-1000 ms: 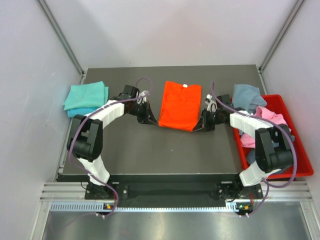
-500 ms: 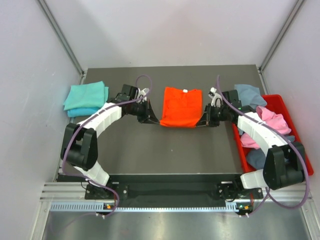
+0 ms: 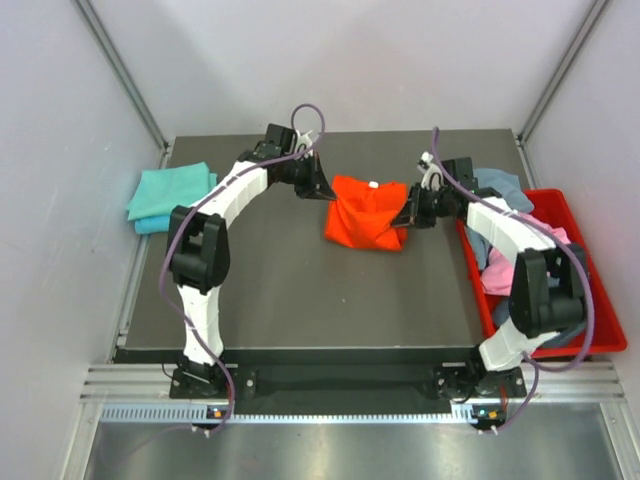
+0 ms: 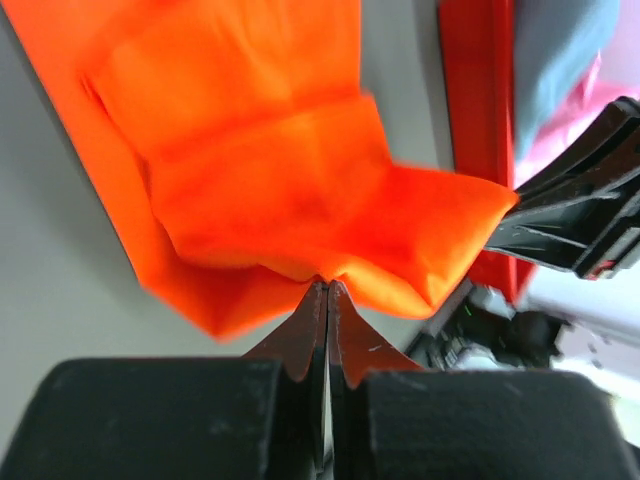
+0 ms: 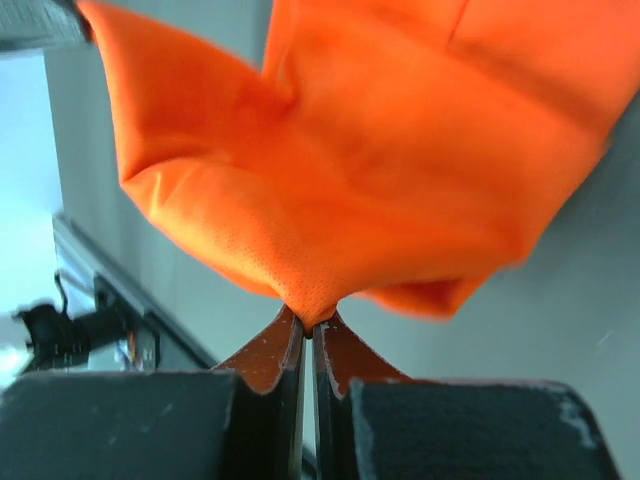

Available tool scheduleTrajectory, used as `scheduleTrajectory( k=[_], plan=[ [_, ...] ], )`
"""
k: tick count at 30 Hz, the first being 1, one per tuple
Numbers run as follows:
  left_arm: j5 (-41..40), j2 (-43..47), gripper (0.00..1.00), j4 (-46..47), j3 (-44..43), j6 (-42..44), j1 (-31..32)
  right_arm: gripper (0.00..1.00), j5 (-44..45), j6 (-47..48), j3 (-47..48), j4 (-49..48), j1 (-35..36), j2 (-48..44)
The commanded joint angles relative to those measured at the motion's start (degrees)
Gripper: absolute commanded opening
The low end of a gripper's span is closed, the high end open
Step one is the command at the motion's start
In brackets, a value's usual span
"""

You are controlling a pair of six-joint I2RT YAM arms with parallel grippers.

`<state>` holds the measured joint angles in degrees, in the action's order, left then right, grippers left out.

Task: Fold and stack the t-shirts
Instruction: Fold the tshirt

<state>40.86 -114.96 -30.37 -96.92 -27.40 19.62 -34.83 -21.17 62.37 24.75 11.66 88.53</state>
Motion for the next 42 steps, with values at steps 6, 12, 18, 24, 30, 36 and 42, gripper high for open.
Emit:
scheduleTrajectory(
  k=[6, 12, 18, 24, 30, 36, 42],
  plan=[
    [-3.2, -11.4, 0.00, 0.5, -16.4, 3.2, -0.7, 0.00, 0.4, -0.1, 16.8, -5.9, -5.7, 13.0],
    [-5.2, -18.5, 0.00, 3.7, -26.7, 4.0, -1.1, 0.00, 0.6, -0.6, 18.6, -7.4, -6.2, 16.8],
    [-5.8, -20.2, 0.00, 6.2, -30.5, 3.1, -1.1, 0.00, -0.7, -1.6, 18.8, -8.5, -5.5, 17.6],
    [-4.2, -12.8, 0.00, 4.9, -24.1, 1.4, -1.2, 0.00, -2.8, -3.5, 18.6, -9.5, -4.8, 14.4],
    [-3.7, -1.7, 0.00, 2.6, -12.9, -1.6, -1.2, 0.00, -5.2, -5.5, 16.7, -10.4, -4.6, 9.8],
    [-2.7, 6.8, 0.00, 1.5, -1.1, -5.4, -1.1, 0.00, -9.4, -7.7, 8.0, -10.4, -3.6, 3.8],
    [-2.5, 13.9, 0.00, 2.0, 10.9, -7.1, 0.9, 0.00, -11.1, -9.2, -1.6, -11.4, -2.3, -1.3]
  ],
)
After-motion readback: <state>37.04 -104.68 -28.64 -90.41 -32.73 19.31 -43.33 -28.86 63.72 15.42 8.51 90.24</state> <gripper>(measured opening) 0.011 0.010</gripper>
